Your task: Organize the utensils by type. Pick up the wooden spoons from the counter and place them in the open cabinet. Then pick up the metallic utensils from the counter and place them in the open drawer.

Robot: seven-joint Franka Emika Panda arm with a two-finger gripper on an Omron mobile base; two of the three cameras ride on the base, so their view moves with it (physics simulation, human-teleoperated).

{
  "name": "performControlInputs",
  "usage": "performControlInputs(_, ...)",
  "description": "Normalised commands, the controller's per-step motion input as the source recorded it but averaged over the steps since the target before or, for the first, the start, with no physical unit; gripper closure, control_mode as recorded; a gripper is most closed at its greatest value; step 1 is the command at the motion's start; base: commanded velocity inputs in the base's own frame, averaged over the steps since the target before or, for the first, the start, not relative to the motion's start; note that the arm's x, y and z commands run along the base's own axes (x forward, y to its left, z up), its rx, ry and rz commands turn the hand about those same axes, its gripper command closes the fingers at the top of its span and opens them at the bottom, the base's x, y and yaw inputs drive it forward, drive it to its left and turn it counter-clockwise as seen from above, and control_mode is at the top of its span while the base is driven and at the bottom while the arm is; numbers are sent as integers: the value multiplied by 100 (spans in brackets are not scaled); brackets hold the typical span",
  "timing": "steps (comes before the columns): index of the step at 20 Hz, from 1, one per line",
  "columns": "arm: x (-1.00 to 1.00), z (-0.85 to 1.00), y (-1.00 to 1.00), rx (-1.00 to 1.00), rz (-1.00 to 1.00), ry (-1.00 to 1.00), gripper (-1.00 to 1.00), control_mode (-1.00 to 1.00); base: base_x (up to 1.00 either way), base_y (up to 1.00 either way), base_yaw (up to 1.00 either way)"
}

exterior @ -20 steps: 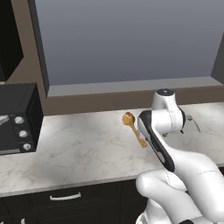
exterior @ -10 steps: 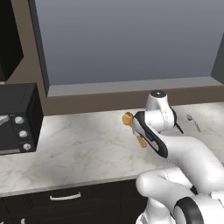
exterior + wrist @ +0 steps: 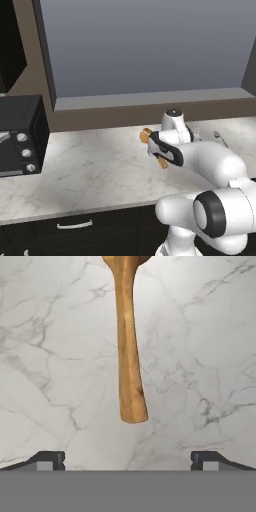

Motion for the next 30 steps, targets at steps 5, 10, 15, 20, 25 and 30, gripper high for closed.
performControlInputs(5,29,-52,0,0,0,0,-100,-100,0,0,0)
performControlInputs(10,33,-50,0,0,0,0,-100,-100,0,0,0)
performControlInputs(15,46,-55,0,0,0,0,-100,-100,0,0,0)
performControlInputs(20,39,-54,0,-1,0,0,-100,-100,0,0,0)
performControlInputs(25,19,-53,0,-1,0,0,100,-100,0,0,0)
performControlInputs(30,1,-55,0,0,0,-2,100,-100,0,0,0)
